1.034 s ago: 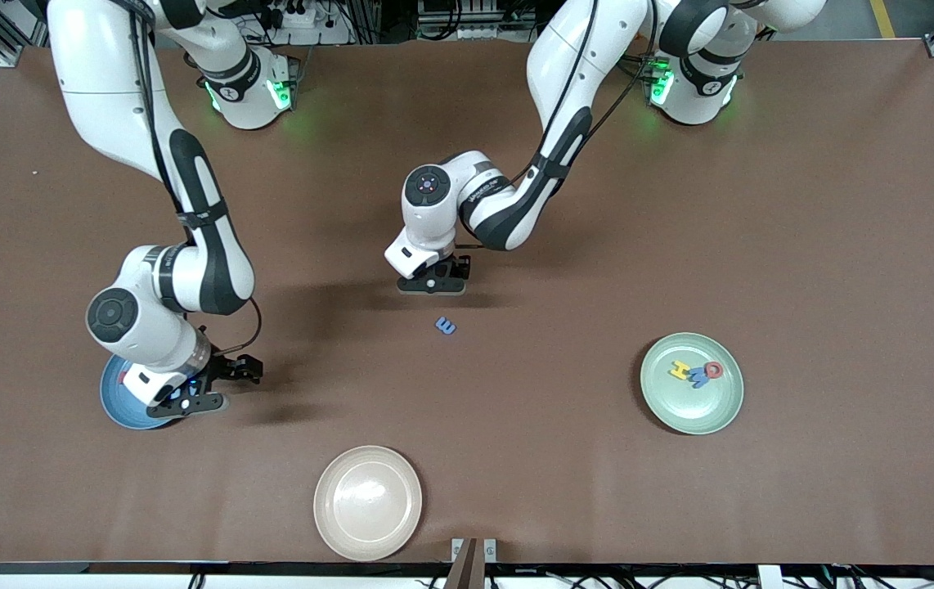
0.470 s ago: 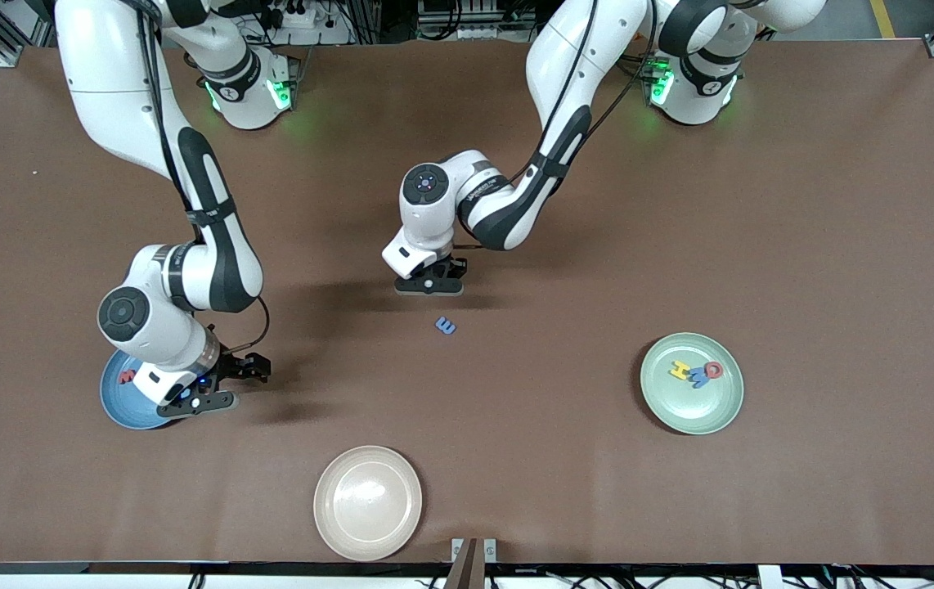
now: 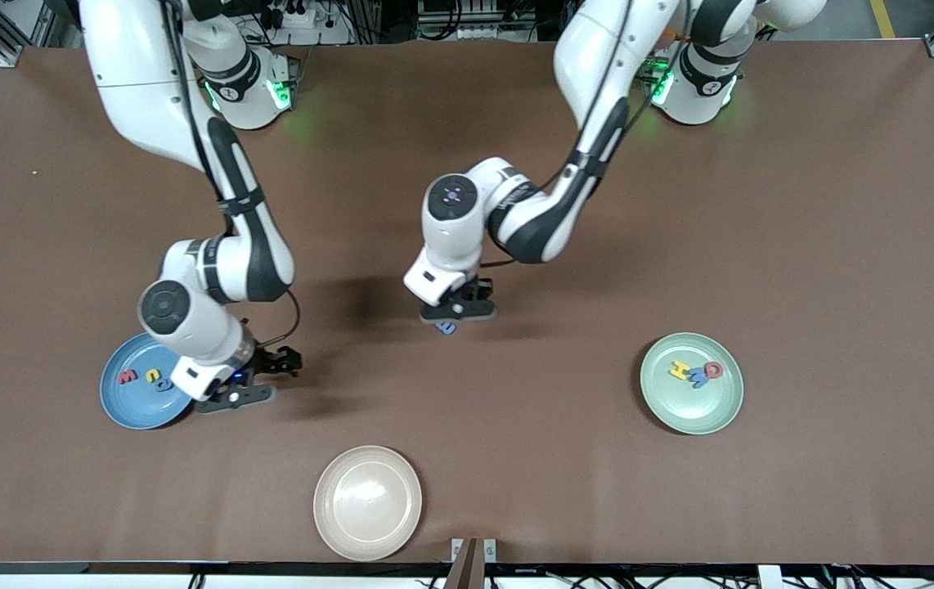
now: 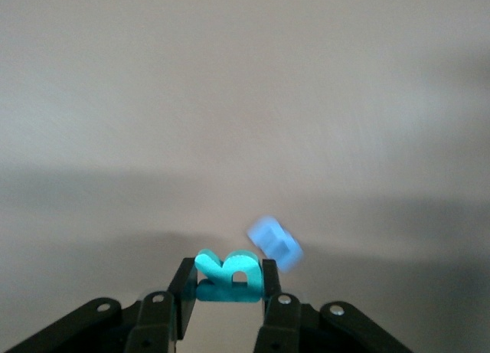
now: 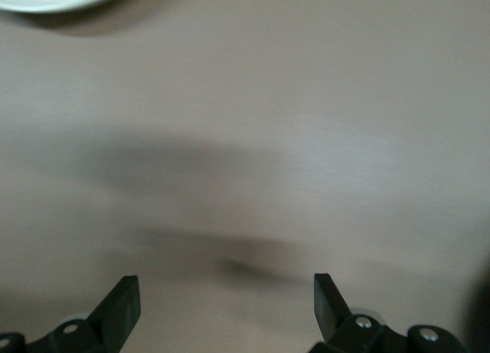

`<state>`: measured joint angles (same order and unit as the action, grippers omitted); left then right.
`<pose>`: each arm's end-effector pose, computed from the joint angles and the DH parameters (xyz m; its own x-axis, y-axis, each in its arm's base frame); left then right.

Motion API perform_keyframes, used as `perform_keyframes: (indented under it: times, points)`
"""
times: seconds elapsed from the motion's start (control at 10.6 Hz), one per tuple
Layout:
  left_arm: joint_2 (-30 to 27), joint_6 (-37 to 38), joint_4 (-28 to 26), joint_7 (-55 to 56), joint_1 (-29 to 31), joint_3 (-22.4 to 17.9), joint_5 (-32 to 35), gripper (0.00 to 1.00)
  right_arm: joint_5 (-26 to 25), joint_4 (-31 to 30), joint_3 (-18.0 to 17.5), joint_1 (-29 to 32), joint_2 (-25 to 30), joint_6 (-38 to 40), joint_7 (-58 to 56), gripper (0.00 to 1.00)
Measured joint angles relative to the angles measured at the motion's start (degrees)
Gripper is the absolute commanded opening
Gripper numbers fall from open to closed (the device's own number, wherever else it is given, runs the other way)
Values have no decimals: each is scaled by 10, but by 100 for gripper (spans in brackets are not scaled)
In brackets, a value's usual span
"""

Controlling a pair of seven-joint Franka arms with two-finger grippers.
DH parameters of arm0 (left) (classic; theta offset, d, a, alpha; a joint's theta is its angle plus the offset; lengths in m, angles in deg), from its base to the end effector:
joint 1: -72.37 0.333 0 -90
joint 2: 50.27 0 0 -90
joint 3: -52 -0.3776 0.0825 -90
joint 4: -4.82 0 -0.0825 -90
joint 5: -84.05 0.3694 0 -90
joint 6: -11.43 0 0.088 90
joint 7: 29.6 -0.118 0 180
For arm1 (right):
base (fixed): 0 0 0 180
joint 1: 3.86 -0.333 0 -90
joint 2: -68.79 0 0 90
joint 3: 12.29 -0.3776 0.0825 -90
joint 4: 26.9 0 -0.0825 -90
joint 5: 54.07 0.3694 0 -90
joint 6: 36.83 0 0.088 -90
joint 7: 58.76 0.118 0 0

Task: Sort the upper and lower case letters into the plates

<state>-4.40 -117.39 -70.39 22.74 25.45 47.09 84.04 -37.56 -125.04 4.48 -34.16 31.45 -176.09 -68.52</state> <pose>0.5743 -0.5433 0.3131 0.9794 0.1530 0.1318 0.1447 -0.9870 0.0704 0.6810 0.1994 0.2811 0.9606 0.2573 0.1051 0.2602 -0.9654 -0.0149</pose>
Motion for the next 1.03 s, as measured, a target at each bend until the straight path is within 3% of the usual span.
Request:
perform_keyframes:
  times: [0.38,0.75,0.85,0.94,1.03]
  points:
    - [-79,27,-52,-77,137,-5,0,0,0,12,-5,-127,-10,0,-8,100]
    - [-111,27,-122,-223,262,-11,0,2,0,39,-42,-149,-39,-1,-23,100]
    - [-111,27,-130,-237,276,-18,0,35,0,59,-49,-147,-50,-1,-23,100]
    - [-109,27,-137,-247,281,-26,0,80,0,75,-57,-146,-59,0,-23,100]
    - [-107,27,-140,-266,281,-35,0,100,0,83,-63,-147,-67,1,-21,100]
